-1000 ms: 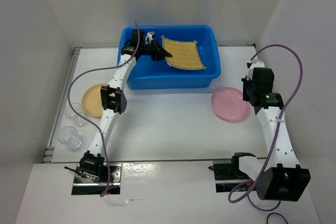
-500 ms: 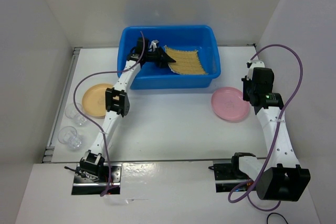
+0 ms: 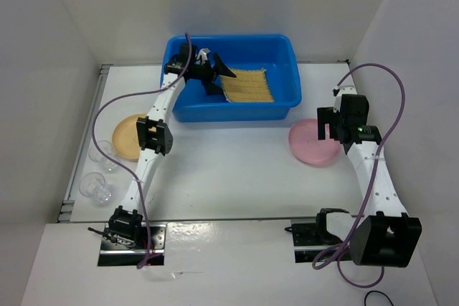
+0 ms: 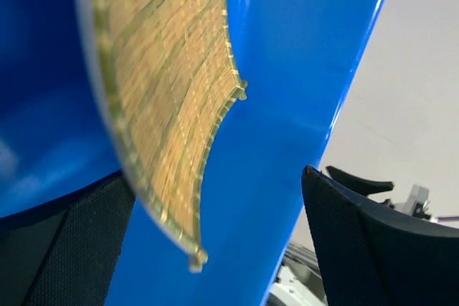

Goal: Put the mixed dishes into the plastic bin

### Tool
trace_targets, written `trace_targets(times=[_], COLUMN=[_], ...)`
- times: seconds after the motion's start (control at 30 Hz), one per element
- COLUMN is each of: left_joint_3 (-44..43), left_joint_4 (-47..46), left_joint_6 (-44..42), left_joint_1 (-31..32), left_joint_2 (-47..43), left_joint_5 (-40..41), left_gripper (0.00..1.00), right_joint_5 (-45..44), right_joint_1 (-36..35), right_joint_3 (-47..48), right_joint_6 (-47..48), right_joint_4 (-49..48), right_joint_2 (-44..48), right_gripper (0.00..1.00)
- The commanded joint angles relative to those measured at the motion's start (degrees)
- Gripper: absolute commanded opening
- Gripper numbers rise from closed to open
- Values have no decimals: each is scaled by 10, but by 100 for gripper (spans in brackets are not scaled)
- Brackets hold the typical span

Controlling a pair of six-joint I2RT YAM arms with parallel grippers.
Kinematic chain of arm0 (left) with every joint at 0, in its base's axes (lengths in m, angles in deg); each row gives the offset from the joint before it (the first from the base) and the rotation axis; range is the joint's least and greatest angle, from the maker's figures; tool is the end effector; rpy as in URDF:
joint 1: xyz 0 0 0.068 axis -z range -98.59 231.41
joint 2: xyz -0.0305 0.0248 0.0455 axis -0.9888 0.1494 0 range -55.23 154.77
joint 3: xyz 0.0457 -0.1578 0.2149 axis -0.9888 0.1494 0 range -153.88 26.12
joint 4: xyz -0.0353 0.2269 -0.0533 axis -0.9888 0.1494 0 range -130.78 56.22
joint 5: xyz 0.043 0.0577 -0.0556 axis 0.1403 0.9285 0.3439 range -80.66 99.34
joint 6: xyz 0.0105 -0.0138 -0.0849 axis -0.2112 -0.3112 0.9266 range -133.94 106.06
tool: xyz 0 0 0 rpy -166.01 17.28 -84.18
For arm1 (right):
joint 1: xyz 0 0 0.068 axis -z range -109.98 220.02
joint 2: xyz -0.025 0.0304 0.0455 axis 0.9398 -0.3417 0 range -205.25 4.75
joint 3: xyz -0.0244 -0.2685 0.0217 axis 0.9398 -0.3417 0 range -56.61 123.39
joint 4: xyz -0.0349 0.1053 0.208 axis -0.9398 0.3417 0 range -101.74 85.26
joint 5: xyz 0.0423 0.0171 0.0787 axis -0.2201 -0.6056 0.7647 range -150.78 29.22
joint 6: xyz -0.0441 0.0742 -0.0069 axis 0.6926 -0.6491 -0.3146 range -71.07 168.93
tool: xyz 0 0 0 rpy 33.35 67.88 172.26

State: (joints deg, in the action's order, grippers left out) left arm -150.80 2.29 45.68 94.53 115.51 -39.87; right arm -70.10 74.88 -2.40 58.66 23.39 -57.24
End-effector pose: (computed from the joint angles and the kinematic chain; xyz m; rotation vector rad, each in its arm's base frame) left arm 0.5585 -0.1897 0.1642 -0.4416 2.4170 -1.5931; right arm 0.2284 -0.0319 0.2726 -0.0163 2.3289 -0.3168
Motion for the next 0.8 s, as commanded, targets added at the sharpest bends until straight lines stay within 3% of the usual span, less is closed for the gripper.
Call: trace_targets(times=[0.0, 0.2, 0.43, 0.67, 0.77], left_joint_3=[-27, -27, -27, -27, 23], left_joint_4=[119, 197, 230, 315, 315], left_joint_6=[-111, -173, -198, -306, -330], left_joint_1=[-25, -19, 9, 46, 60], left_joint_2=[-92, -97, -86, -234, -302], left_joint_5=[52, 119, 161, 422, 417], left_gripper=[100, 100, 100, 100, 100], right_joint_5=[-9, -28, -15, 35, 60], right_joint_1=[12, 46, 57, 128, 162], right_joint_3=[19, 58, 65, 146, 207], right_joint_6=[12, 12, 43, 85, 77], right_joint_4=[-11, 53, 69, 100, 138], right_joint_2=[-29, -128, -116, -233, -326], right_gripper=[99, 99, 99, 99, 99])
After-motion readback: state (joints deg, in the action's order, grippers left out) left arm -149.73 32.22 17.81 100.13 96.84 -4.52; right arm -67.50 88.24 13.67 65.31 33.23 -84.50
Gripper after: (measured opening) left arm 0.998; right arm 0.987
